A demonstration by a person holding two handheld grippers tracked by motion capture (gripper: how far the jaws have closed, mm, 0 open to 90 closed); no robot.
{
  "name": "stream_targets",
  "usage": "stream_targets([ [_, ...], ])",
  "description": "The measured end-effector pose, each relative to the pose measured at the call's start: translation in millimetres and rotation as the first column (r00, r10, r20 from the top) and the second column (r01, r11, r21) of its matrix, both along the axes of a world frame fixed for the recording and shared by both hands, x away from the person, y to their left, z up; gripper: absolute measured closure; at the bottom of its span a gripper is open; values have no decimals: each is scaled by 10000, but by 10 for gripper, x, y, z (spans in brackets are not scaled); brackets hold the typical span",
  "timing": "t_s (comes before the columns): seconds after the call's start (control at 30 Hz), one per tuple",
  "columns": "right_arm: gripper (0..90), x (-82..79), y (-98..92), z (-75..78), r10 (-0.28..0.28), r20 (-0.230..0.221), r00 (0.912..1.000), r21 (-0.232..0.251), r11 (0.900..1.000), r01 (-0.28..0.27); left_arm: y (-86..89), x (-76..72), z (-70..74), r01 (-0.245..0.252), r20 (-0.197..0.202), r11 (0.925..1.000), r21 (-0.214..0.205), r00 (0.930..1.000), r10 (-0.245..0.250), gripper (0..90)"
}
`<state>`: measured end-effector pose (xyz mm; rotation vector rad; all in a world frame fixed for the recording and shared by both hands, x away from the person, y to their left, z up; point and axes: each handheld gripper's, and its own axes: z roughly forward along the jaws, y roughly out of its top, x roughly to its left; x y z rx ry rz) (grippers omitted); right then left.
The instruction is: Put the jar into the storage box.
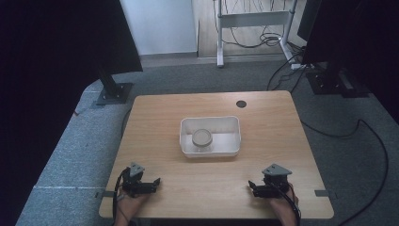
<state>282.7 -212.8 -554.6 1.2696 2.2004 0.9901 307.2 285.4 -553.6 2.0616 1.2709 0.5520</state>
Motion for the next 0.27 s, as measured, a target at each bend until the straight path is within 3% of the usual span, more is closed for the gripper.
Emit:
stream_targets([
  [0.27, 75, -23, -37, -52, -48, -275, 9996, 20, 10000, 49, 0, 0, 0, -1, 0, 10000, -1, 10000, 1, 23],
])
